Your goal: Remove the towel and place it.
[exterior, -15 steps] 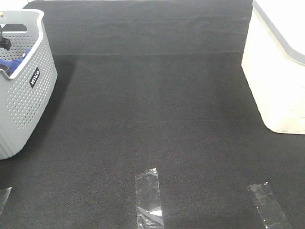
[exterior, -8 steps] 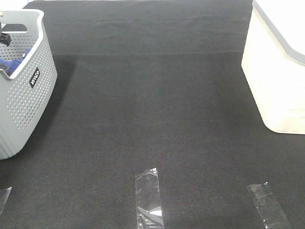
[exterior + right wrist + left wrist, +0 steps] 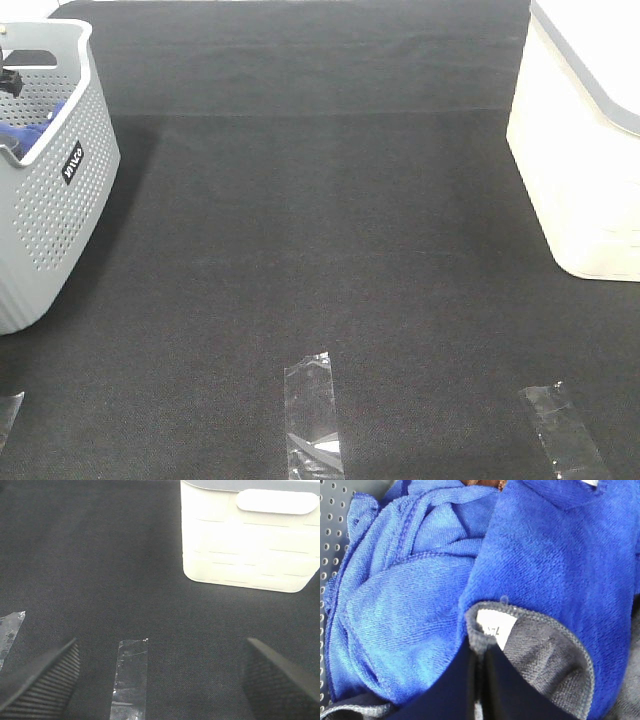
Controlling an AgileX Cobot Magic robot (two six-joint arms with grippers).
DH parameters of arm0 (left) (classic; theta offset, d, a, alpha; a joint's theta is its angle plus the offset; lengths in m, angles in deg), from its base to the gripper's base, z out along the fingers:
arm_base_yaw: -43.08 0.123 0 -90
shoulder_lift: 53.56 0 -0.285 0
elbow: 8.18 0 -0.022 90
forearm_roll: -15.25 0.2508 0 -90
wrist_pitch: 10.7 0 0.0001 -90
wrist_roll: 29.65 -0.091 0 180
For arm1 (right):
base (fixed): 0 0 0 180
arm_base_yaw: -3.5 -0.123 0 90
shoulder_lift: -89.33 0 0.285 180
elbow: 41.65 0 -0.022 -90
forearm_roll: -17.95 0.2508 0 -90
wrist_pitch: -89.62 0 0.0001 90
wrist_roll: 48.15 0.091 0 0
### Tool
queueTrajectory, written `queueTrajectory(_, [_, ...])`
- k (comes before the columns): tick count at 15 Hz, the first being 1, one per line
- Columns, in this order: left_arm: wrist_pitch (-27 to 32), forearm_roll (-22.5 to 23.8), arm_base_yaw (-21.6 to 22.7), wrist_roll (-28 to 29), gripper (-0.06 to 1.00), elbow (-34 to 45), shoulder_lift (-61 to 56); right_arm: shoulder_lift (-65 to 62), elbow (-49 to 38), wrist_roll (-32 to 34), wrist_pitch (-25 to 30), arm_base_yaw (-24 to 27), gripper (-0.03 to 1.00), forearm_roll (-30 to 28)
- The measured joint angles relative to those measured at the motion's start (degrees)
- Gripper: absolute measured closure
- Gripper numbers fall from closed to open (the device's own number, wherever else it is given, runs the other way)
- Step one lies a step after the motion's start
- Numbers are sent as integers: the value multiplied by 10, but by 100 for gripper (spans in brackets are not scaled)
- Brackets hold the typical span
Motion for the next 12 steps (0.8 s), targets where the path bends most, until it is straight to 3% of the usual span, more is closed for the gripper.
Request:
queueTrajectory(5, [2,-1,0,-11,94,0,-51,0,0,0,0,0,16,0])
queueTrajectory(8, [-5,-27,0,-23,94,0,-103,0,0,0,0,0,16,0])
queueTrajectory(12, [-54,-139,0,-70,94,0,-175,0,0,0,0,0,16,0])
